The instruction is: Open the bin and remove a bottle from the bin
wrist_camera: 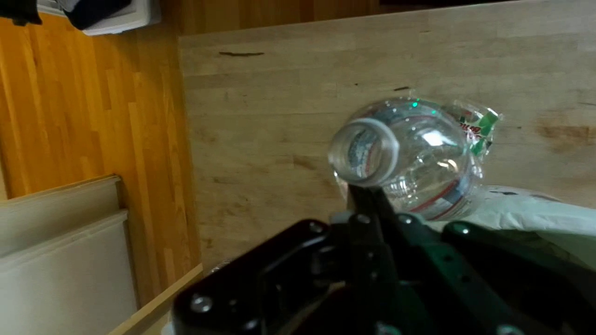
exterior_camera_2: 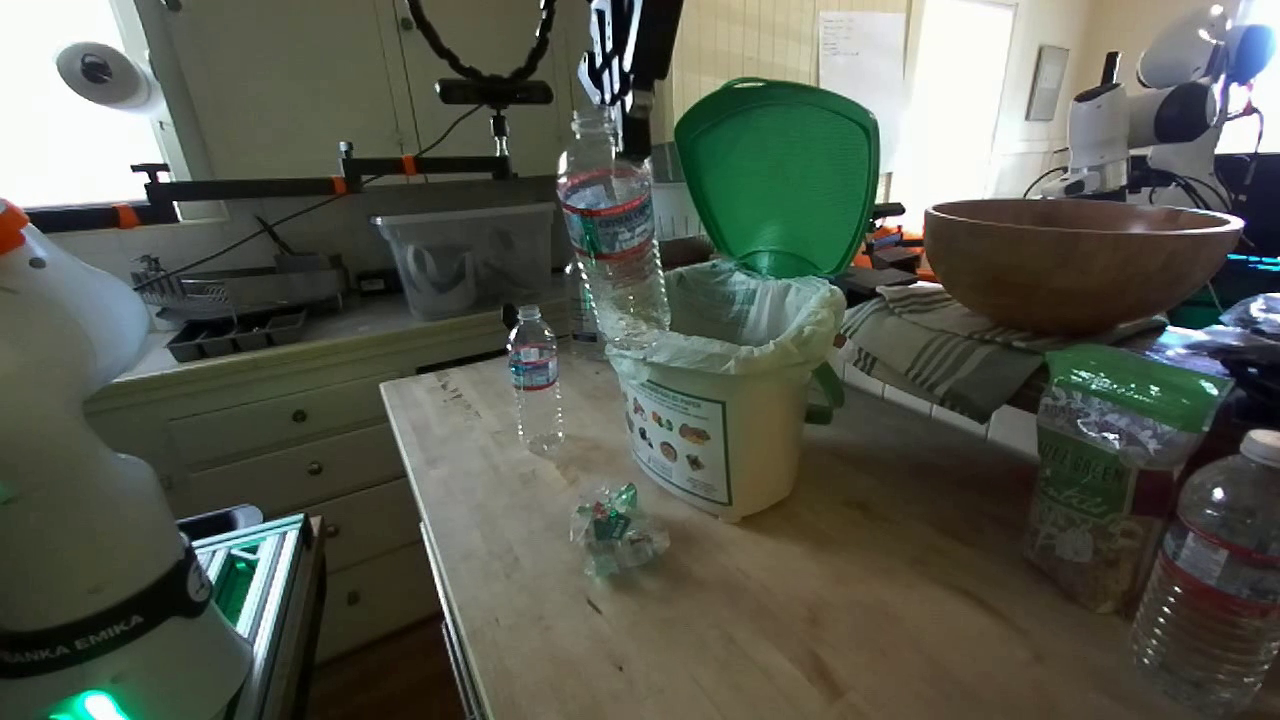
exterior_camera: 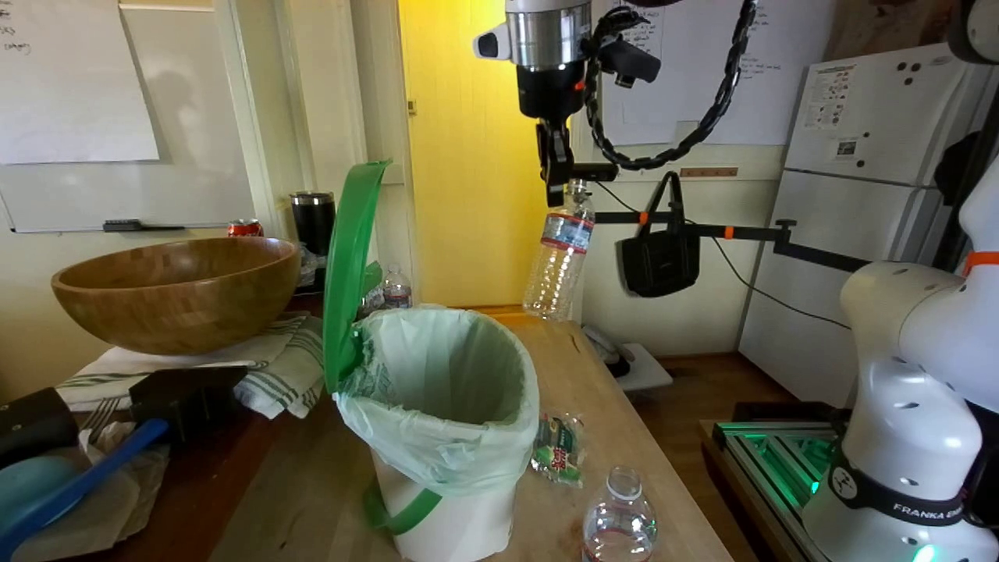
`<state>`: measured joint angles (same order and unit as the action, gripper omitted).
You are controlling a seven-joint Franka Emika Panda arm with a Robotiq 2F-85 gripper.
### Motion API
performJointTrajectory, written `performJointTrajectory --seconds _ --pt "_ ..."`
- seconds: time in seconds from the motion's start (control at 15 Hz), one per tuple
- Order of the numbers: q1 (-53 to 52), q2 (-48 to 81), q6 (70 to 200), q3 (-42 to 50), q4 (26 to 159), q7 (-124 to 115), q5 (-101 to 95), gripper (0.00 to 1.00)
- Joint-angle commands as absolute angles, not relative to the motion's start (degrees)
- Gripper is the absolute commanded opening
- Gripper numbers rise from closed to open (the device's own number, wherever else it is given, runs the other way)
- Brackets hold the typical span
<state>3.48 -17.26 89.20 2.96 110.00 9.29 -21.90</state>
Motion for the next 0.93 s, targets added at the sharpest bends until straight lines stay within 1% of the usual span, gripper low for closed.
performJointTrajectory --seconds 0.0,0.87 --pt "3.6 -18.1 87.8 2.7 111.9 9.3 -26.0 0.00" --pt "5.8 -16.3 89.2 5.8 118.9 7.7 -29.8 0.00"
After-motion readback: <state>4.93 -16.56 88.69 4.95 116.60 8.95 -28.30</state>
